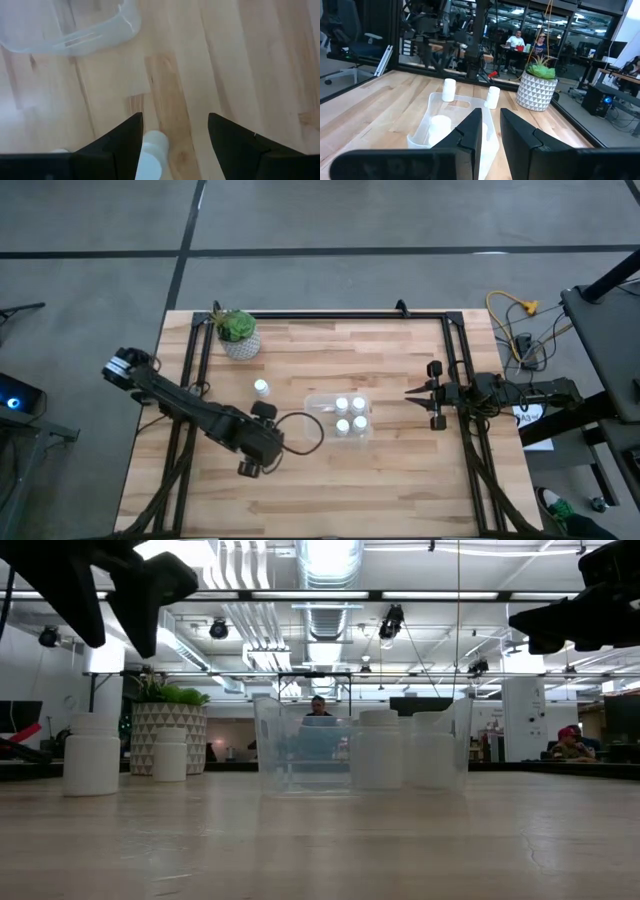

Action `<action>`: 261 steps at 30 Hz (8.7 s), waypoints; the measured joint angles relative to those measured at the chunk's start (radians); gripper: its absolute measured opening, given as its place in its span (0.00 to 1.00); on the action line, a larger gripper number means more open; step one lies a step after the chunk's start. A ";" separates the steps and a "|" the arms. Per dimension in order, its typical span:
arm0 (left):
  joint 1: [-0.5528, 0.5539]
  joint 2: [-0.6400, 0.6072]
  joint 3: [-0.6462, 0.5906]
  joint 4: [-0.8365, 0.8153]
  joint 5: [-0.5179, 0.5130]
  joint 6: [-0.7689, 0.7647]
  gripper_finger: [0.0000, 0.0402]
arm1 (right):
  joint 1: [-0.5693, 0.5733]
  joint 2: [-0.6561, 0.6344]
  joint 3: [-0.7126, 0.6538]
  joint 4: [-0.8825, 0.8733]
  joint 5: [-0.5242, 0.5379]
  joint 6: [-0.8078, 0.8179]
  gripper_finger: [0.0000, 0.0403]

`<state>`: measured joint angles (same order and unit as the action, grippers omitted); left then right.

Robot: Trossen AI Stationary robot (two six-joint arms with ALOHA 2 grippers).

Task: Pick and place pill bottles into a basket
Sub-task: Put the bottom white pill bottle into the transparent bin, then put the white pill bottle into the transparent bin

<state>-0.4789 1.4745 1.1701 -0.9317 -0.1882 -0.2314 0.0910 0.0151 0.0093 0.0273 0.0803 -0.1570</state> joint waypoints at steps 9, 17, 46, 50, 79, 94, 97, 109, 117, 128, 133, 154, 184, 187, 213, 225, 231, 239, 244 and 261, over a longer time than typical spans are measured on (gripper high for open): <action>0.004 -0.066 -0.108 0.036 0.000 0.000 0.51 | 0.000 0.000 0.000 -0.001 -0.001 0.000 0.15; 0.012 -0.062 -0.164 0.078 -0.013 0.000 0.51 | 0.000 0.000 0.000 -0.001 -0.001 0.000 0.15; 0.043 -0.058 -0.288 0.095 -0.034 -0.028 0.51 | 0.000 0.000 0.000 -0.001 0.000 0.000 0.15; 0.045 -0.058 -0.292 0.098 -0.033 -0.048 0.51 | 0.000 0.000 0.000 -0.001 0.000 0.000 0.15; 0.048 -0.049 -0.058 0.112 -0.065 0.031 0.35 | 0.000 0.001 0.000 -0.001 0.000 0.000 0.15; 0.114 0.109 0.160 0.113 -0.177 0.243 0.35 | 0.000 0.001 0.000 -0.001 0.000 0.000 0.15; 0.126 0.138 0.195 0.112 -0.192 0.280 0.35 | 0.000 0.001 0.000 -0.001 0.000 0.000 0.15; 0.210 0.201 0.239 0.112 -0.194 0.344 0.35 | 0.000 0.001 0.000 -0.001 -0.001 0.000 0.15; 0.243 0.281 0.276 0.149 -0.186 0.398 0.35 | 0.000 0.001 0.000 -0.001 0.000 0.000 0.15; 0.276 0.401 0.301 0.158 -0.178 0.426 0.35 | 0.000 0.001 0.000 -0.001 0.000 0.000 0.15; 0.291 0.408 0.301 0.168 -0.179 0.428 0.35 | 0.000 0.001 0.000 -0.001 0.000 0.000 0.15; 0.312 0.409 0.295 0.210 -0.130 0.428 0.40 | 0.000 0.000 0.000 -0.001 0.000 0.000 0.15; 0.349 0.409 0.279 0.183 -0.130 0.265 0.41 | 0.000 0.000 0.000 -0.001 0.000 0.000 0.15; 0.349 0.409 0.279 0.181 -0.130 0.265 0.41 | 0.000 0.000 0.000 -0.001 0.000 0.000 0.15; 0.346 0.401 0.291 0.182 -0.130 0.264 0.59 | 0.000 0.000 0.000 -0.001 0.000 0.000 0.15; 0.315 0.353 0.311 0.141 -0.131 0.263 0.59 | 0.000 0.000 0.000 -0.001 0.000 0.000 0.15; 0.301 0.298 0.310 0.045 -0.144 0.226 0.59 | 0.000 0.000 0.000 -0.001 0.000 0.000 0.15; 0.283 0.212 0.296 0.007 -0.162 0.208 0.59 | 0.000 0.002 0.000 -0.003 -0.001 0.000 0.15; 0.283 0.189 0.293 -0.050 -0.162 0.202 0.59 | 0.000 0.005 0.000 0.000 -0.001 0.000 0.15; 0.319 -0.057 -0.055 -0.078 -0.212 0.230 0.59 | 0.000 0.008 0.000 -0.001 0.000 0.000 0.15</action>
<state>-0.1603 1.4179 1.1149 -1.0097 -0.3997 -0.0017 0.0913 0.0232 0.0097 0.0262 0.0798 -0.1570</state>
